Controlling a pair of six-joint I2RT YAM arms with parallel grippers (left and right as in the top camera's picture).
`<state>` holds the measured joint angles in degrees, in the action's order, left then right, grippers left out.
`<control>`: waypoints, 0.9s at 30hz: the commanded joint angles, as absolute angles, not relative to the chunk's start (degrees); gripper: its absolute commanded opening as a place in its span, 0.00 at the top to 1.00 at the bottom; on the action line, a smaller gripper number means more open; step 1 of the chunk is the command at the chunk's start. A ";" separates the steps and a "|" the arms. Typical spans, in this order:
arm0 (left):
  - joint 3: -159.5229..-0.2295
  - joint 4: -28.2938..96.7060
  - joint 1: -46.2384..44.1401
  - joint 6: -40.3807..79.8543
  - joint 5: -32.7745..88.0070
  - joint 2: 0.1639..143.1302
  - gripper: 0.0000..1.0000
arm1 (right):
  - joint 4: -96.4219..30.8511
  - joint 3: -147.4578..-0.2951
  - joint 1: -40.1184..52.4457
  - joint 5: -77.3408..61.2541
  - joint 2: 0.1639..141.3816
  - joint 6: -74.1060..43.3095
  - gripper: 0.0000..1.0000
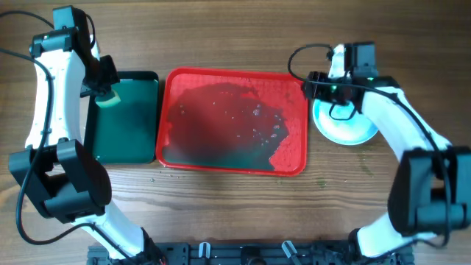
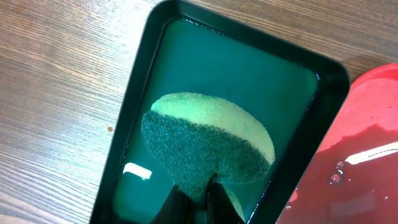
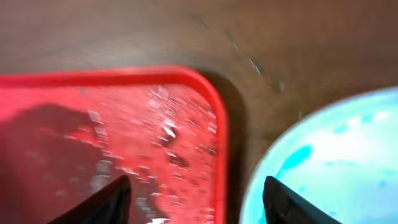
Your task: Clean dirty plates on tray and stack at the side
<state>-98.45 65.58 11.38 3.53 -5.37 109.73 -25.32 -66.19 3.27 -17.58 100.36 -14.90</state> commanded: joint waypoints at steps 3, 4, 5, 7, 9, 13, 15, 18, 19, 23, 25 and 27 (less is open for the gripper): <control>-92.27 63.94 11.53 1.65 -5.87 110.63 0.96 | -28.40 -69.87 3.36 -17.12 89.36 -11.49 0.29; -89.95 62.13 11.53 1.69 -5.87 110.74 0.96 | -30.41 -69.87 3.36 -15.35 88.88 -10.55 0.29; -86.11 58.50 11.53 1.72 -5.87 110.83 0.95 | -34.06 -69.84 3.36 -12.62 88.88 -10.20 0.28; -82.32 55.11 11.53 1.93 -5.87 110.83 0.91 | -38.06 -69.84 3.36 -11.81 88.88 -8.93 0.28; -79.85 53.28 11.53 1.91 -5.89 110.85 0.78 | -40.40 -69.84 3.36 -10.74 88.86 -8.75 0.28; -78.91 52.01 11.53 1.91 -5.89 110.80 0.12 | -43.31 -69.93 3.36 -10.35 87.99 -8.51 0.22; -80.82 52.47 11.51 1.93 -5.87 110.67 0.05 | -44.40 -70.43 3.36 -10.33 85.56 -8.49 0.21; -91.15 60.86 10.72 1.93 -5.87 107.77 0.00 | -47.64 -72.27 3.36 -9.30 78.15 -7.46 0.10; -93.71 62.98 10.33 1.93 -5.87 106.54 0.00 | -49.56 -73.43 3.36 -7.94 75.26 -7.51 0.06; -95.55 63.75 9.63 1.91 -5.89 102.00 0.00 | -57.39 -76.51 3.36 -3.88 65.45 -7.51 0.00; -95.53 63.75 9.63 1.91 -5.89 102.02 0.00 | -61.32 -76.51 3.36 -2.35 60.14 -7.51 0.00; -95.53 63.75 9.63 1.91 -5.89 102.02 0.00 | -64.51 -76.51 3.36 -2.79 54.94 -7.94 0.00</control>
